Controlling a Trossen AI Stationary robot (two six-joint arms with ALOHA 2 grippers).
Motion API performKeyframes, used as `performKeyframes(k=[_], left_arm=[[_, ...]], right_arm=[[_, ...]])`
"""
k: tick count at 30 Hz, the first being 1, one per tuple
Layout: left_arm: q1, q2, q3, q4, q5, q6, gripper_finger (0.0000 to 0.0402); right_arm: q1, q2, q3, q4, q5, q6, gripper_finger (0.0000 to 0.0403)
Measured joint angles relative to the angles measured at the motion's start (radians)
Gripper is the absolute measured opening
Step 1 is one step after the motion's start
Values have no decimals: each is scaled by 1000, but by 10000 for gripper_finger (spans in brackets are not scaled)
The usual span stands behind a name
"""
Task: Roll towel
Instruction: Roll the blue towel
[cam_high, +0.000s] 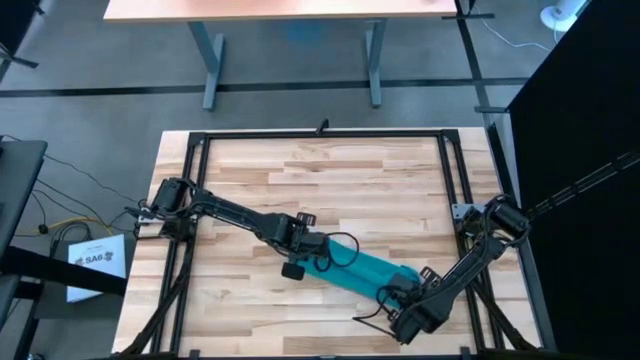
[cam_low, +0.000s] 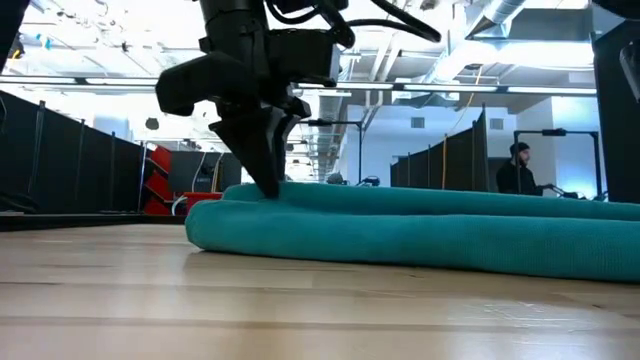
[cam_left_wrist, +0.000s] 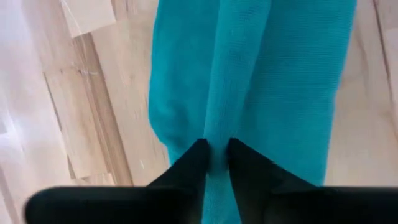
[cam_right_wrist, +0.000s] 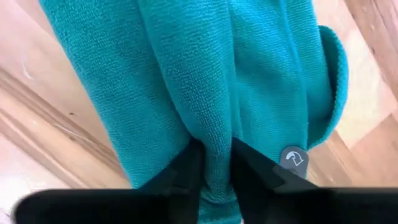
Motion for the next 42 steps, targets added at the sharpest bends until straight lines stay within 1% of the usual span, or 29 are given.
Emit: performKeyframes(k=[6, 9, 11, 13, 16, 18, 20, 24, 28, 31, 37, 38, 42], left_arm=[[-15, 0, 41, -75, -56, -29, 108], [-27, 0, 75, -139, -126, -52, 119], [-42, 0, 105, -175, -150, -68, 120], [-62, 0, 127, -195, -151, -99, 120], [-102, 0, 135, -191, -149, -128, 119], [-125, 0, 125, -163, -149, -130, 119], [-137, 0, 88, -106, -147, -127, 119], [-130, 1, 15, -22, -147, -159, 119], [-116, 1, -27, 1, -148, -193, 118], [-109, 1, -75, 77, -142, -228, 118], [-121, -2, -210, 173, -78, -455, 118], [-134, -6, -230, 167, -79, -516, 118], [-214, -6, -269, 155, -144, -719, 118]], right_arm=[[15, -9, 101, -200, 51, -8, 141], [32, -10, 161, -290, 87, -9, 157], [53, -10, 199, -295, 126, -9, 161], [71, -10, 224, -283, 164, -9, 162], [108, -10, 237, -228, 250, -10, 160], [128, -10, 222, -174, 296, -12, 158], [137, -9, 193, -158, 309, -11, 156], [129, -9, 99, -63, 308, -14, 153], [109, -9, 6, 89, 278, -94, 153], [102, -9, -55, 174, 259, -123, 153], [127, -14, -128, 228, 247, -126, 153], [133, -14, -130, 224, 248, -138, 153], [151, -13, -131, 216, 248, -193, 152]])
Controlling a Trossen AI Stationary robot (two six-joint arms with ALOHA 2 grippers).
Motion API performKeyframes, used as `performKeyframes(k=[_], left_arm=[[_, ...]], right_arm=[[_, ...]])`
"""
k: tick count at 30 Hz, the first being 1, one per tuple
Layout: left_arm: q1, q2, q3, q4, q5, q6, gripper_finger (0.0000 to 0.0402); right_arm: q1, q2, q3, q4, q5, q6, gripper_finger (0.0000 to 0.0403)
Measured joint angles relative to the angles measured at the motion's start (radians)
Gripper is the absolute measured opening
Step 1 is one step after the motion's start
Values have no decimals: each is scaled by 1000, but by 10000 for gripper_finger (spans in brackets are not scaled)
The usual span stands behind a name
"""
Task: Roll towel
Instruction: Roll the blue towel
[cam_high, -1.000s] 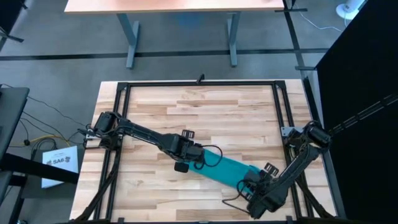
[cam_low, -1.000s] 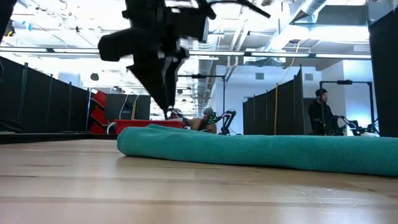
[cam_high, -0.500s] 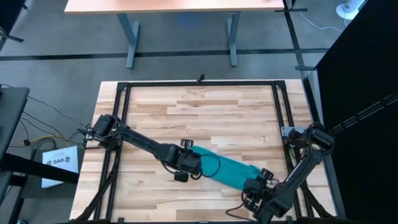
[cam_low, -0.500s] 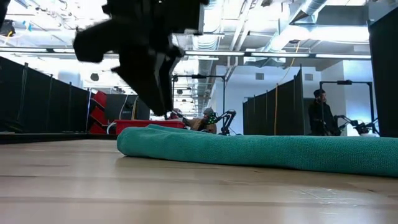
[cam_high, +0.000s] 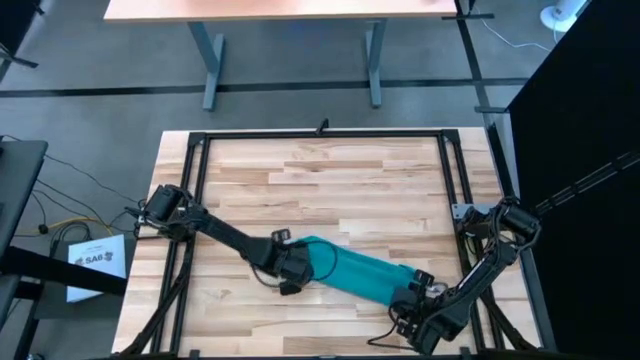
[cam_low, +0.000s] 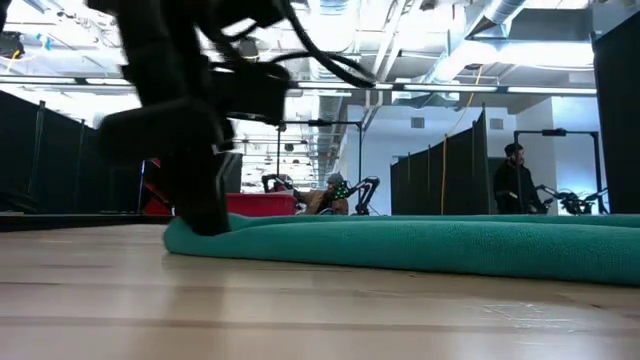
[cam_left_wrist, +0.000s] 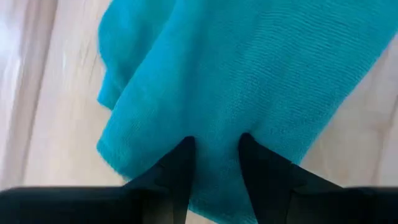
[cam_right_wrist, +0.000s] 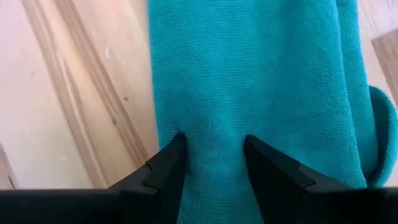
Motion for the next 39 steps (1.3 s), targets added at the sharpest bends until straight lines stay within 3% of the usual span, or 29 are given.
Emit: performKeyframes(k=[5, 11, 19, 27, 31, 36, 39], left_arm=[[-58, -22, 40, -90, -64, -68, 118], [-10, -142, 170, -275, -177, 55, 118], [87, -245, 230, -243, -188, 218, 118], [139, -235, 230, -146, -86, 460, 118], [172, -223, 232, -134, -83, 604, 118], [260, -182, 232, -90, 152, 689, 118], [302, -135, 232, -68, 198, 718, 118]], right_arm=[[-4, -21, -2, 1, -23, -39, 152], [0, -125, 14, -16, -85, -34, 152], [-18, -234, 29, -11, -28, -17, 152], [-57, -230, 29, -71, -18, 56, 152], [-87, -230, 29, -153, -53, 105, 152], [-118, -230, 29, -188, -102, 107, 152], [-124, -230, 29, -231, -155, 123, 152]])
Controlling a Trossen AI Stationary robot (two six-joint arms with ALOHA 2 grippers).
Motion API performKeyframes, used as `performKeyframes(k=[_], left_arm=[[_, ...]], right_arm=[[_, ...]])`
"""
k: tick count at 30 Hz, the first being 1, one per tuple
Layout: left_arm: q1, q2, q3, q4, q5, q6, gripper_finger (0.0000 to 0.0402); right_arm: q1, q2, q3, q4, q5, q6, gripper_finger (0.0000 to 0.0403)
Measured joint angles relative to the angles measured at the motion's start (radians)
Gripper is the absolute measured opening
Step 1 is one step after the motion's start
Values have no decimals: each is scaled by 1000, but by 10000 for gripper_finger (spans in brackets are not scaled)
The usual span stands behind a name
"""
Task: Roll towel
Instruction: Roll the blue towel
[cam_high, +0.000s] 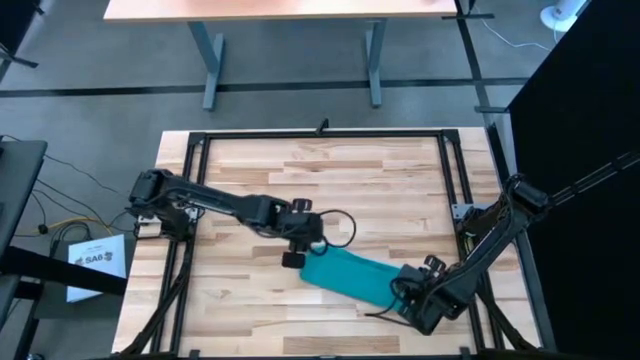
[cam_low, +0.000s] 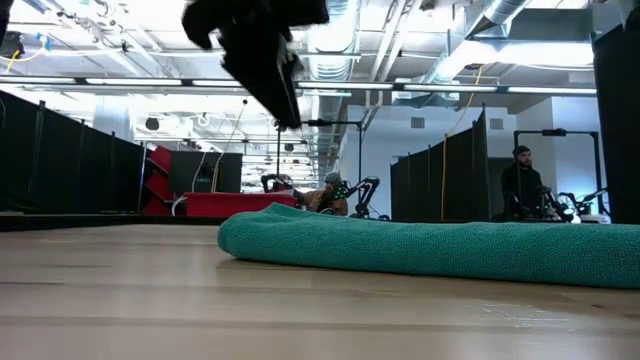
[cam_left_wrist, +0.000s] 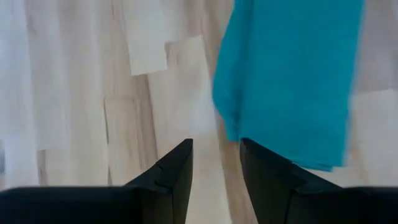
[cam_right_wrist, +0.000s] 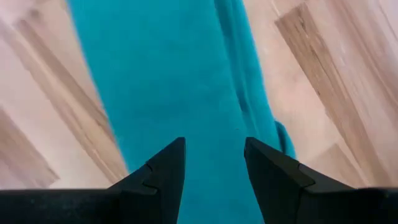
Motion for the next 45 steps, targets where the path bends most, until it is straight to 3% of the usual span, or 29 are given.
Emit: performKeyframes(k=[9, 20, 26, 40, 45], left_arm=[[34, 81, -1, 7, 2, 92, 118], [62, 79, 17, 29, 152, 74, 118], [58, 79, 17, 24, 205, 69, 118], [57, 82, 20, 81, 199, 119, 118], [36, 160, 78, 24, 201, 141, 118]], right_arm=[[95, -27, 1, -180, -50, 136, 152], [91, -175, -218, 176, -104, 116, 152], [122, -231, -284, 227, -149, 128, 152], [111, -240, -380, 342, -204, 111, 152], [97, -239, -380, 338, -204, 85, 152]])
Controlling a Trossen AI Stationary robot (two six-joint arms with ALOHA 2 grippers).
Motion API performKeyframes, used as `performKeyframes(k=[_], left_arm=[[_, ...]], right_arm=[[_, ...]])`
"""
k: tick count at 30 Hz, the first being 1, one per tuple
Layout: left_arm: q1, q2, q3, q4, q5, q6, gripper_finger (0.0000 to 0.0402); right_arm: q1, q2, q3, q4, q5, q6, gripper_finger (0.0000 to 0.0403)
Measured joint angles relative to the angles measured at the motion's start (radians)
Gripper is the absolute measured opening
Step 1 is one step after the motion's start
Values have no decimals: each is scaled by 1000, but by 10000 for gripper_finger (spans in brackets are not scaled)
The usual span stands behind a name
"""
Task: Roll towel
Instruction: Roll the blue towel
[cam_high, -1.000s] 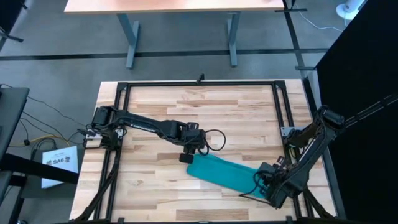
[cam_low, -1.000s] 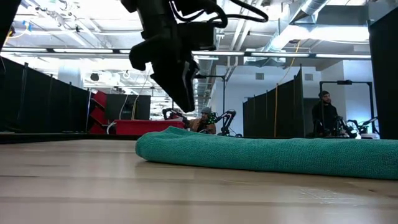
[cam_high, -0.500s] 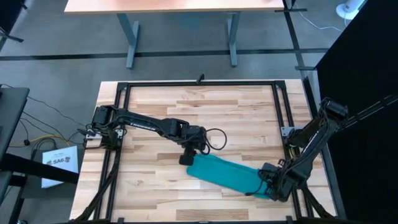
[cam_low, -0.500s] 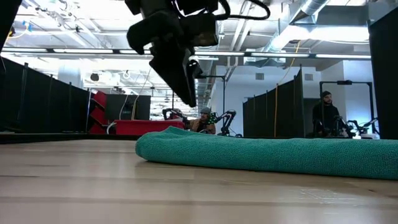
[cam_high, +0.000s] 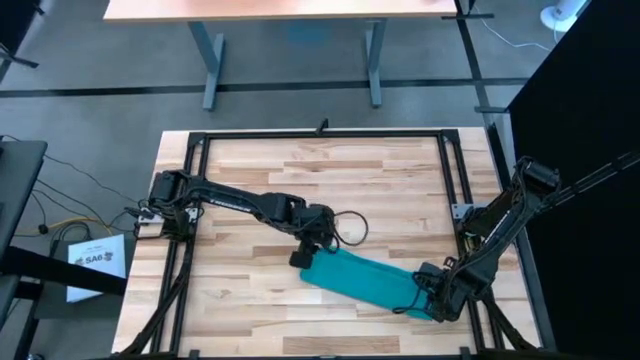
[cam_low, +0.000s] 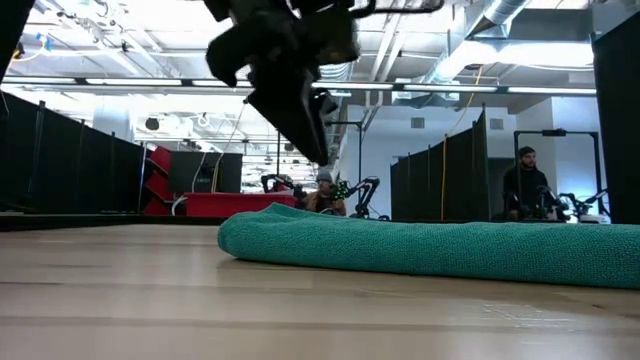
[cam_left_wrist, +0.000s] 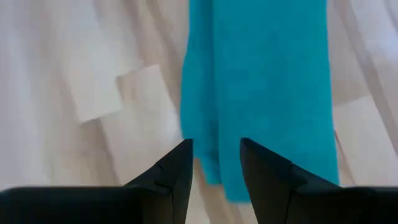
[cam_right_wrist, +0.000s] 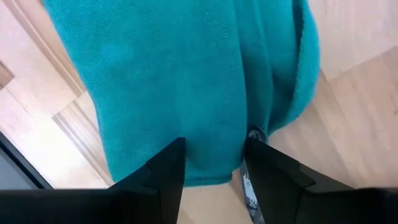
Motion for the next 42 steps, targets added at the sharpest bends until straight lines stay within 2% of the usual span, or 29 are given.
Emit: performKeyframes(k=[7, 10, 12, 15, 23, 33, 37, 42], left_arm=[[-8, 136, 159, -157, 4, 22, 118], [-8, 162, 193, -190, 55, 19, 118], [-13, 165, 197, -216, 101, 17, 118], [-22, 164, 190, -222, 112, 17, 118], [-13, 175, 189, -153, 99, 3, 118], [-29, 220, 190, -194, 117, 9, 118], [-29, 219, 194, -192, 118, 5, 105], [-27, 219, 194, -201, 115, 1, 48]], right_arm=[[-6, 0, 0, 6, 0, -5, 152], [-6, 0, 0, 22, -1, 0, 152], [-6, 0, 0, 33, -1, 0, 152], [-6, 0, 0, 37, -1, -1, 152], [-6, 0, 1, 64, -1, -34, 152], [-11, 0, 1, 31, -2, -50, 150], [-12, 0, 1, 30, -2, -52, 128], [-12, 0, 1, 18, -3, -49, 70]])
